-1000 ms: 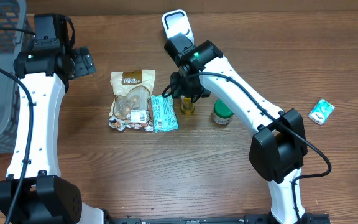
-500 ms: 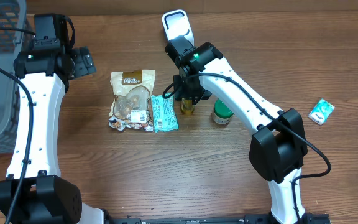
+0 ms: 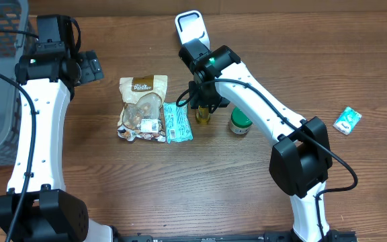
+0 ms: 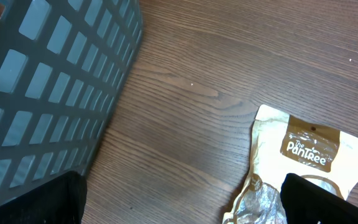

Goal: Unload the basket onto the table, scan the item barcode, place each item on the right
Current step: 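Close the right gripper on the yellow bottle neck, then lift the yellow bottle with the right gripper toward the white scanner, then hold the yellow bottle over the white scanner with the right gripper, then carry the bottle right and set it down near the right edge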

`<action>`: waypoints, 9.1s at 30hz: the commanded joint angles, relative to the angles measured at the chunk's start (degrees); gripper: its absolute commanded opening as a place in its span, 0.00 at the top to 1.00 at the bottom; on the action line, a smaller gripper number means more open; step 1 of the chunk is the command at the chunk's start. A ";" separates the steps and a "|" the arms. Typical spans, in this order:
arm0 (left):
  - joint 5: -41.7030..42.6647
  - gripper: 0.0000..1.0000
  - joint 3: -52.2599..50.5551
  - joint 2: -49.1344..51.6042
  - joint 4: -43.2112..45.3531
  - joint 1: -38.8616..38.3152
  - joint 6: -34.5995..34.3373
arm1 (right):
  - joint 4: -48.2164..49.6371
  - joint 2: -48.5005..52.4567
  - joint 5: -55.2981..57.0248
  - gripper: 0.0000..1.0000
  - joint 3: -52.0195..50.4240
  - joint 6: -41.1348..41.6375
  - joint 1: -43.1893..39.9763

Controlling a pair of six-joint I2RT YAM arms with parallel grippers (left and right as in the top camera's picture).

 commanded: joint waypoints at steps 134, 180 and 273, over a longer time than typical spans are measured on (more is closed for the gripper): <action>-0.57 0.00 0.17 0.22 -0.11 -0.39 1.09 | -23.61 -20.76 -69.35 0.77 4.72 -49.11 -24.57; -0.57 0.00 0.17 0.22 -0.09 -0.39 1.09 | 21.97 -11.23 29.79 0.82 13.99 -34.69 1.42; -0.57 0.01 0.17 0.22 -0.11 -0.39 1.09 | 34.69 5.42 53.24 0.96 13.88 -44.15 0.87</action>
